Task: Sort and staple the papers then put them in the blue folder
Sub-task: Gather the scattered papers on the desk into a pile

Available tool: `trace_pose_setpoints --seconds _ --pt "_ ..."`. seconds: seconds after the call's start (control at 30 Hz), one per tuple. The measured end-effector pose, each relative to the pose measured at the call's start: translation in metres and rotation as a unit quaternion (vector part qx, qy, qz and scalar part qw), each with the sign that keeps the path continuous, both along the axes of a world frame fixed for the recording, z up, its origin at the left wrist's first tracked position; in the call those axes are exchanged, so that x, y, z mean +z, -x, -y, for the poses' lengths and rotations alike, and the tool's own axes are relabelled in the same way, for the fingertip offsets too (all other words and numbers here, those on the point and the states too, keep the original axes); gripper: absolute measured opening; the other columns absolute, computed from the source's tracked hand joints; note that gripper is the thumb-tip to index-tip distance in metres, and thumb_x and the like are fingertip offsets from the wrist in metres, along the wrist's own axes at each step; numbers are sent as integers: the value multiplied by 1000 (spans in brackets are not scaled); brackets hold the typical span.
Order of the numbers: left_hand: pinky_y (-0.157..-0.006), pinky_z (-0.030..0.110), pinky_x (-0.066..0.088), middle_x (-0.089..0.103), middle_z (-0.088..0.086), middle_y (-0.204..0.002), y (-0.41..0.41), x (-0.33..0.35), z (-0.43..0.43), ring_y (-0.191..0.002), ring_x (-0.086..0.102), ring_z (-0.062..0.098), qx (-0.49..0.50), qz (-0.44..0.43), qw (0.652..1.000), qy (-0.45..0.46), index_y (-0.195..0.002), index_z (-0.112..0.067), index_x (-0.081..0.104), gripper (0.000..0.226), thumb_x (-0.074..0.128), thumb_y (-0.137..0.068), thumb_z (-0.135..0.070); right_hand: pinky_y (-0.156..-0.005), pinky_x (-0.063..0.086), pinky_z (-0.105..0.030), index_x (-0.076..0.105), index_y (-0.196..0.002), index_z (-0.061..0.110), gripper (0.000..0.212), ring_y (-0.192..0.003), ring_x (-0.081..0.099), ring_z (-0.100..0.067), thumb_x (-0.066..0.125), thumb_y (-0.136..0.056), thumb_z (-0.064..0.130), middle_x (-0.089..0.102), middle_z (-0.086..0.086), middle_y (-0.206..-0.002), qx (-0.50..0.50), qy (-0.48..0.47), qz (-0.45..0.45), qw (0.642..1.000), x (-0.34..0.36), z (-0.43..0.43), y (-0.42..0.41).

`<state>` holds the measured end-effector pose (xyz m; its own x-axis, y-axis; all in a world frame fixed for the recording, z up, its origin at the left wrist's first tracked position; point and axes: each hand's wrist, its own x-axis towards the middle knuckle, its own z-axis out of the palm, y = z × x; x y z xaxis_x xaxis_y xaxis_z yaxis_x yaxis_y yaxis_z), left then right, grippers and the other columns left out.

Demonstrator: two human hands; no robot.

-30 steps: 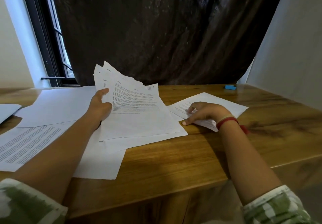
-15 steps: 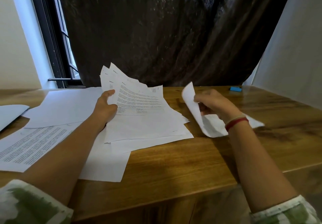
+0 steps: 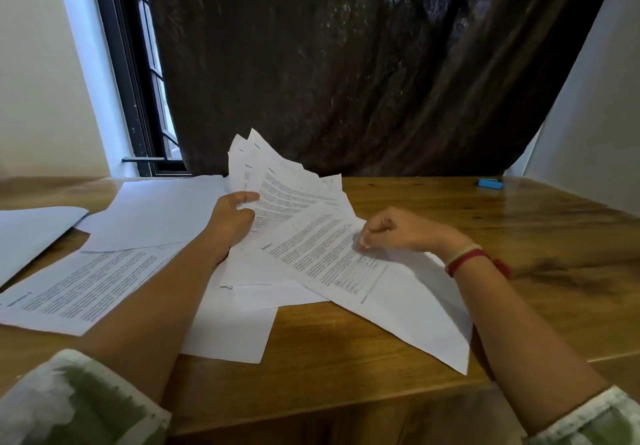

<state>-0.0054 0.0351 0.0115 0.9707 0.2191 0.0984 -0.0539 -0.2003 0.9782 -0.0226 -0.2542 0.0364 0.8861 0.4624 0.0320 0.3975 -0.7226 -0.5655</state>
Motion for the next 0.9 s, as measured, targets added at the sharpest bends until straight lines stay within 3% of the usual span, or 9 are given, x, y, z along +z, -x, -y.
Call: trace_pose_setpoints --seconds 0.1,0.13,0.23,0.33,0.43,0.5,0.57,0.67,0.9 --pt "-91 29 47 52 5 -136 -1 0 2 -114 53 23 10 7 1000 11 -129 -9 57 42 47 -92 9 -97 45 -36 71 -112 21 42 -117 56 -20 61 -86 52 64 12 -121 1 42 -48 998 -2 3 -3" --pt "-91 28 47 51 6 -138 -1 0 2 -114 53 23 13 9 1000 13 -129 -8 56 43 46 -92 9 -102 38 -34 65 -122 33 41 -128 47 -18 60 -88 54 55 17 -132 -10 64 -77 995 -1 6 -4" --pt "-89 24 46 50 5 -137 0 0 2 -112 52 19 11 12 1000 5 -132 -8 55 45 43 -92 10 -116 15 -48 35 -142 50 66 -146 19 -21 49 -83 73 26 16 -156 -64 178 -105 976 -2 15 -7" --pt "-90 26 48 50 5 -139 -1 -1 2 -113 52 21 9 13 1000 8 -132 -10 55 43 44 -93 7 -118 9 -48 17 -150 47 79 -149 11 -20 40 -81 79 12 15 -161 -62 201 -69 975 -10 4 -5" --pt "-83 26 50 54 1 -135 -1 -1 1 -112 56 23 6 19 1000 11 -131 -15 56 33 48 -99 -12 -119 13 -42 12 -152 43 82 -149 11 -15 44 -82 74 11 16 -161 4 79 -71 994 -15 -24 5" --pt "-88 33 50 58 1 -130 0 -2 0 -109 59 24 -3 28 999 17 -130 -15 55 33 52 -98 -20 -118 16 -39 19 -150 43 72 -146 15 -11 50 -89 63 15 19 -159 65 -36 -103 992 -19 -40 9" --pt "-93 40 50 61 4 -124 0 -2 -1 -110 60 28 -3 30 999 10 -126 -15 57 31 57 -94 -14 -118 23 -39 39 -142 42 56 -144 23 -10 56 -89 52 25 18 -156 91 -73 -99 988 -21 -45 7" --pt "-92 41 51 63 5 -120 0 -4 -2 -109 61 30 -4 31 999 -5 -117 -15 60 30 61 -89 -5 -119 23 -45 48 -135 46 45 -145 23 -13 52 -91 41 27 15 -157 81 10 -53 995 -22 -33 -2" --pt "-98 36 47 43 3 -146 -3 -5 -1 -126 49 27 23 17 998 -58 -135 -20 49 49 66 -90 -17 -120 -1 -52 12 -152 45 57 -150 -6 -21 23 -98 60 0 10 -163 -2 167 28 986 -33 -30 -5"
